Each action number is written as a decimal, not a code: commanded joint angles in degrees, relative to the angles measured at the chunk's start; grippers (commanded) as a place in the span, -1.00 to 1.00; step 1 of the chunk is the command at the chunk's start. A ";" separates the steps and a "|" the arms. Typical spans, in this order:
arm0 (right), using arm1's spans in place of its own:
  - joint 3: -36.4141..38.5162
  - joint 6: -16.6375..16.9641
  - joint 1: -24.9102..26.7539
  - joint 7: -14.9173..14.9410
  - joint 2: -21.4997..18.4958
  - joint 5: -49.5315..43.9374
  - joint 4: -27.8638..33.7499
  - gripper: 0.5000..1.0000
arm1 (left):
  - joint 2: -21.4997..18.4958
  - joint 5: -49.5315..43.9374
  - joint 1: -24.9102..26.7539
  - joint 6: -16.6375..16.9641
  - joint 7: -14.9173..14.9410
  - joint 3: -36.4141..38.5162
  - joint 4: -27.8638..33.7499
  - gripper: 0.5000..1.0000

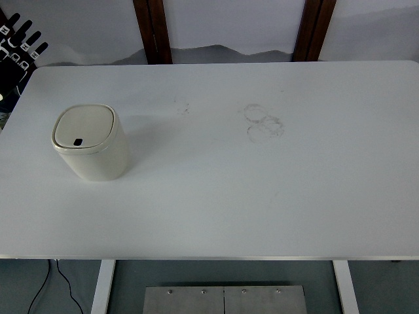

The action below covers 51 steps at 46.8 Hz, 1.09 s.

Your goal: Open trash bin

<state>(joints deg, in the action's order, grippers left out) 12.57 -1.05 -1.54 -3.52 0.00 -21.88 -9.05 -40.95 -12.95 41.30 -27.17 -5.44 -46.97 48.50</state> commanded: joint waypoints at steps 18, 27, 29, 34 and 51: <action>0.00 0.00 0.05 0.00 0.00 0.00 0.00 0.98 | -0.36 1.78 0.00 1.15 0.08 0.39 0.37 1.00; 0.00 0.00 -0.04 0.00 0.00 0.00 0.00 0.98 | -0.62 3.63 0.00 1.33 0.26 0.39 1.16 1.00; 0.00 0.00 -0.04 0.00 0.00 0.00 0.00 0.98 | -1.14 4.86 0.00 1.68 0.35 0.39 1.69 1.00; 0.00 0.00 0.05 0.00 0.00 0.00 0.00 0.98 | -2.55 8.29 0.09 2.91 0.35 0.48 3.79 1.00; 0.00 0.00 0.05 0.00 0.00 0.00 0.00 0.98 | -7.39 18.39 0.18 3.17 2.19 0.57 10.30 1.00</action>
<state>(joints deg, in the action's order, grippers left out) 12.57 -1.06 -1.57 -3.51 0.00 -21.88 -9.05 -47.79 3.58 41.43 -23.99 -4.07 -46.41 58.05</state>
